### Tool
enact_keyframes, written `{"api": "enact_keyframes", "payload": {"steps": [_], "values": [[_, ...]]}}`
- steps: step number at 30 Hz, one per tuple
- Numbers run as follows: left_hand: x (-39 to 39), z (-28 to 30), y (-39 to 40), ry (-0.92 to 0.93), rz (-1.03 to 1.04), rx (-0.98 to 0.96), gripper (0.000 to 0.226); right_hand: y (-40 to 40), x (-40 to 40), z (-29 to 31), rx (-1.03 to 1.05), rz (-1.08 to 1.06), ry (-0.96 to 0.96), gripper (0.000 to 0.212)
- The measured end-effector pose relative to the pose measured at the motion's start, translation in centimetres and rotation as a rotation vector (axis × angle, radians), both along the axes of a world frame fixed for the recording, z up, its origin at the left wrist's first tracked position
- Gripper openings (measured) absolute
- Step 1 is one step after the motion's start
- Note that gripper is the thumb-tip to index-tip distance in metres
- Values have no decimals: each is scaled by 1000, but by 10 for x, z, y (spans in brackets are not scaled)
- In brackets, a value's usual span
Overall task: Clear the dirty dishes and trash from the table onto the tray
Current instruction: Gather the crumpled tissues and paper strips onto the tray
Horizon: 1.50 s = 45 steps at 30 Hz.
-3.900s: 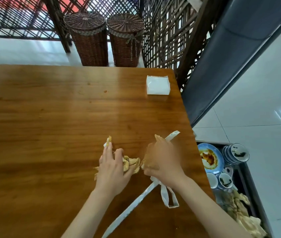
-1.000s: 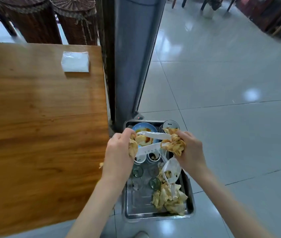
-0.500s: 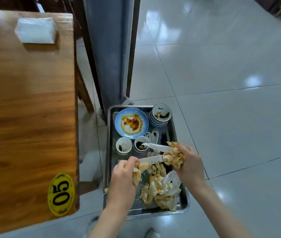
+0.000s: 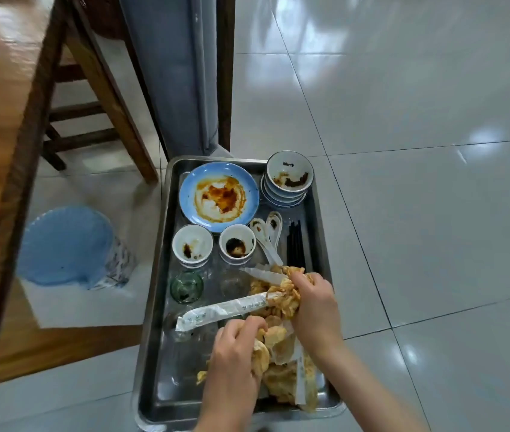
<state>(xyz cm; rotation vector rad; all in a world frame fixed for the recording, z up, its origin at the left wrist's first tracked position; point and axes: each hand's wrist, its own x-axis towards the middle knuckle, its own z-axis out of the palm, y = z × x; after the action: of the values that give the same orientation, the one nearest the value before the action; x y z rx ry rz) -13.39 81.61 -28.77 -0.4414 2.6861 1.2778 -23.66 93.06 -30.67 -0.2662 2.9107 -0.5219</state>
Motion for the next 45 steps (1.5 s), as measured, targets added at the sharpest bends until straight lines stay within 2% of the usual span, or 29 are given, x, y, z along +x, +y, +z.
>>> {"api": "enact_keyframes", "payload": {"steps": [9,13,19,22,24,28,30,35,40,45], "values": [[-5,-34,17,-3,-85,-53,52,-2,-25,-23,49,8,13,34],[-9,-39,25,7,-71,-68,58,-3,-34,-30,-24,-9,16,38],[-5,-39,33,-28,-49,-92,64,-2,-39,-34,-111,39,-119,73],[-6,-38,34,-26,-43,-92,66,-1,-40,-32,-129,34,-149,83],[-7,-38,35,-25,-37,-88,65,-1,-40,-33,-111,30,-118,77],[-7,-39,38,-26,-28,-86,65,2,-39,-34,37,26,1,49],[-6,-39,39,-32,-20,-84,67,2,-38,-34,102,-12,3,54],[-4,-40,38,-48,-9,-87,67,-1,-33,-35,181,-17,-5,84],[-3,-39,37,-56,-13,-113,68,-5,-31,-34,104,15,3,90],[0,-39,34,-61,-31,-112,70,-11,-28,-30,77,90,25,81]]}}
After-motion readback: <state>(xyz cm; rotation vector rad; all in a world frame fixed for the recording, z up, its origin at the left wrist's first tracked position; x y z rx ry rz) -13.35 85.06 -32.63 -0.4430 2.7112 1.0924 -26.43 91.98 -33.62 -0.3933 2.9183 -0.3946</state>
